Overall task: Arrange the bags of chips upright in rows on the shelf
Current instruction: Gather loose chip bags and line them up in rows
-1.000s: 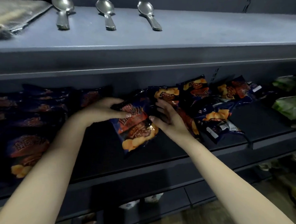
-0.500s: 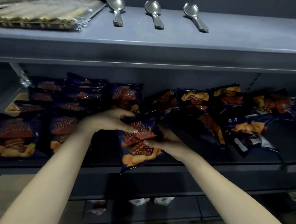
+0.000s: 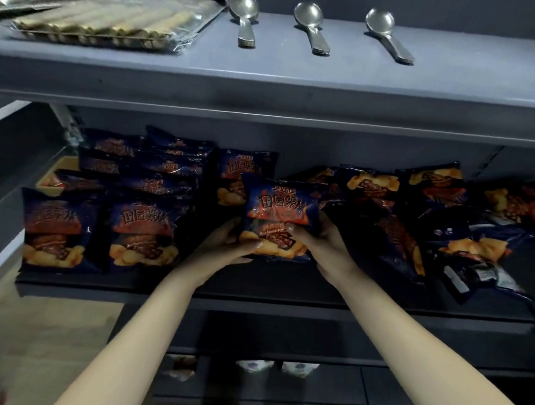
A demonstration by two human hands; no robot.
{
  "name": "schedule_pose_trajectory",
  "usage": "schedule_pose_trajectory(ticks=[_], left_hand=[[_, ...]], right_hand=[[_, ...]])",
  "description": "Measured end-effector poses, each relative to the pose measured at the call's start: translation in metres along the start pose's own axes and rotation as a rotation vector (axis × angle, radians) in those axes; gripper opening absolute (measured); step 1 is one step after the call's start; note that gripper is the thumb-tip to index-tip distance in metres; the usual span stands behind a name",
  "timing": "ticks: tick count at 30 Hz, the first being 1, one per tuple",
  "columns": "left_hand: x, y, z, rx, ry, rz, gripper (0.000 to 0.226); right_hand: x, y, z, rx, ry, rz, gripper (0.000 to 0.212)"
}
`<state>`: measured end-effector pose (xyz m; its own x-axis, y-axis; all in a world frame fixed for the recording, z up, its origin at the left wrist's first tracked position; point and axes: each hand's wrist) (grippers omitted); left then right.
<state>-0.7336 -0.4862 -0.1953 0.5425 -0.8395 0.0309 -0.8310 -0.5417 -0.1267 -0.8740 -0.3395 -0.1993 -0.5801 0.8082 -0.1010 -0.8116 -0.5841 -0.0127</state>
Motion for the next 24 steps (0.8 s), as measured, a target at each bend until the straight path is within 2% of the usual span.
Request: schedule_pose_trajectory(ticks=[4, 10, 14, 18, 24], left_hand=[[-0.001, -0.003, 0.008, -0.003, -0.038, -0.069, 0.038], [0.007, -0.005, 0.014, 0.011, -0.013, -0.170, 0.036], [0.010, -0.005, 0.017, -0.002, 0.012, -0.205, 0.041], [0.010, -0.005, 0.020, -0.124, 0.189, -0.292, 0.047], [0.014, -0.005, 0.026, -0.263, 0.479, -0.398, 0.065]], right_hand=[[-0.005, -0.001, -0.008, -0.014, 0.010, 0.036, 0.040], [-0.010, -0.002, -0.015, 0.082, -0.199, 0.143, 0.067], [-0.013, -0.003, -0.021, 0.125, -0.269, 0.125, 0.066], [-0.015, 0.007, -0.020, 0.153, -0.349, 0.044, 0.050], [-0.017, 0.038, -0.018, 0.166, -0.444, -0.038, 0.064]])
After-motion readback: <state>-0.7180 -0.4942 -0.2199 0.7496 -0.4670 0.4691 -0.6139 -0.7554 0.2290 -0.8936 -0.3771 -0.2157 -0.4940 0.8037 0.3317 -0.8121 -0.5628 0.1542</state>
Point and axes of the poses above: each hand's wrist, its own y-axis towards the middle knuckle, its own x-axis out of the back of the hand, z = x × y, and after that the axes turned 10 degrees about -z, right-handed
